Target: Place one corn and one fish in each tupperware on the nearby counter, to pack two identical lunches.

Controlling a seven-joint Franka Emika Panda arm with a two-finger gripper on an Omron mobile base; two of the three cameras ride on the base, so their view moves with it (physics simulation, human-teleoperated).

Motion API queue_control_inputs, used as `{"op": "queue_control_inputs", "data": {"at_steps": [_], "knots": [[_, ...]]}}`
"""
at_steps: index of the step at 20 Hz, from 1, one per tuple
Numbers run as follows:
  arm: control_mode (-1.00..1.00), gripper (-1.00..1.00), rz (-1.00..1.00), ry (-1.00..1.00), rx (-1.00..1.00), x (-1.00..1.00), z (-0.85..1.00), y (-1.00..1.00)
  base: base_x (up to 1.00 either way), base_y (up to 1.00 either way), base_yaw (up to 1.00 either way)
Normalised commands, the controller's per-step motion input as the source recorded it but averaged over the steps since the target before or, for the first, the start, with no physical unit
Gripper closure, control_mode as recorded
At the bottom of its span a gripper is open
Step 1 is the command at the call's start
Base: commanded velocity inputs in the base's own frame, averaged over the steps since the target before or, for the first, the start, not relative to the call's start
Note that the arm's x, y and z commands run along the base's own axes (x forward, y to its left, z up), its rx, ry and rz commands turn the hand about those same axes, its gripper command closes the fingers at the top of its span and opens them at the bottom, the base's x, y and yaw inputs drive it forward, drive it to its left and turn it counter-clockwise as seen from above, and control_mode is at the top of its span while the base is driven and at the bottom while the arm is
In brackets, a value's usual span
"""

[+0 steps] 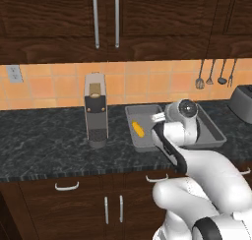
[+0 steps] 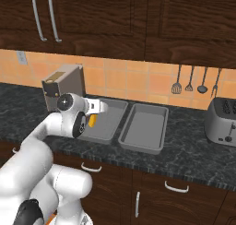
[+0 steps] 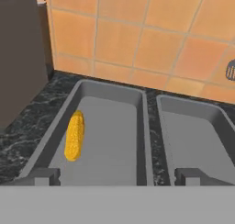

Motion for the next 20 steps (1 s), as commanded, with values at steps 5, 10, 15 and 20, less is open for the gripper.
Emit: {"op": "queue_control_inputs", "data": {"at_steps": [5,10,15,20], "knots": [[-1.0,-1.0,0.0,0.17,0.01,-0.66,0.68,0.09,0.0,0.0,0.0],[-1.0,-1.0,0.0,0.12,0.02,-0.51,0.18,0.01,0.0,0.0,0.0],[-1.0,-1.0,-0.05,0.11,0.22,-0.34,0.0,0.0,0.0,0.0,0.0],[-1.0,-1.0,-0.04,-0.27,0.08,-0.63,0.14,0.01,0.0,0.0,0.0]]}}
